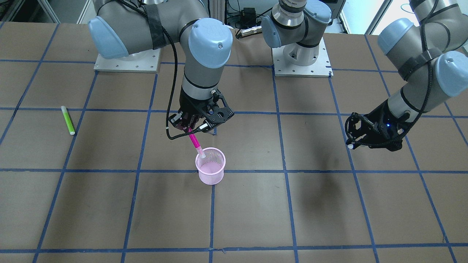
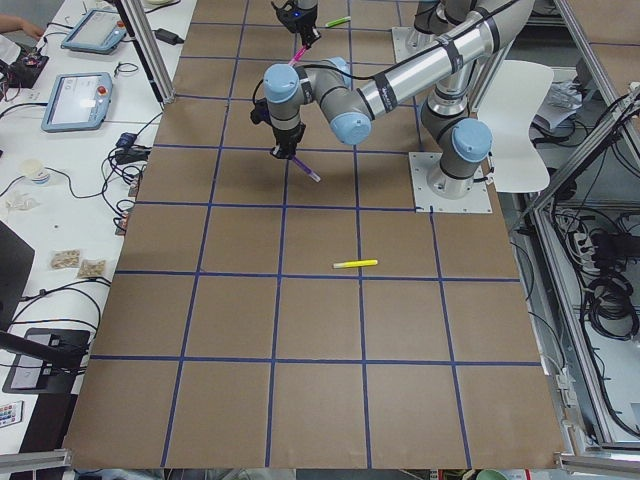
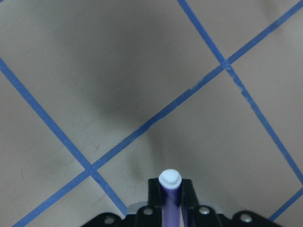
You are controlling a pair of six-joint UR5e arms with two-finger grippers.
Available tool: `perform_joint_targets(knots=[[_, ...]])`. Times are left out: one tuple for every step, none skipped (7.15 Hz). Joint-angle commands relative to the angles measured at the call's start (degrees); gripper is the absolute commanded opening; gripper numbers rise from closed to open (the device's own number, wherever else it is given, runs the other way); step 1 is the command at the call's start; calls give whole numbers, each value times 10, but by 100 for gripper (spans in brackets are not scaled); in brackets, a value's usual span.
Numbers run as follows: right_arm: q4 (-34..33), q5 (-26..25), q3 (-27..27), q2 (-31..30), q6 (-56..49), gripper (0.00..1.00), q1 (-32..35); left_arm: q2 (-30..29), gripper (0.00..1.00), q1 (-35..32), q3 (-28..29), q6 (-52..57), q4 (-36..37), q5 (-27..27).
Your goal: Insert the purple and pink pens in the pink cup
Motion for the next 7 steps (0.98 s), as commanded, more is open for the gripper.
perform_joint_targets(knots=[[-50,0,-2,34,2,15,8,8,0,-17,2,-32,-1,-11],[-51,1,-2,39,7,23,15,9,0,-26,2,-45,-1,-9],[-53,1,-1,40,9,59,15,10,0,-29,3,-46,-1,-8],[-59,3,-2,39,11,100,13,11,0,-29,3,-48,-1,-8],[-92,3,-4,37,7,100,13,15,0,-29,4,-57,-1,-11],[-95,3,-11,33,10,100,8,22,0,-30,4,-70,-1,-46],[-89,1,-39,23,13,100,3,29,0,-32,4,-102,0,-91]])
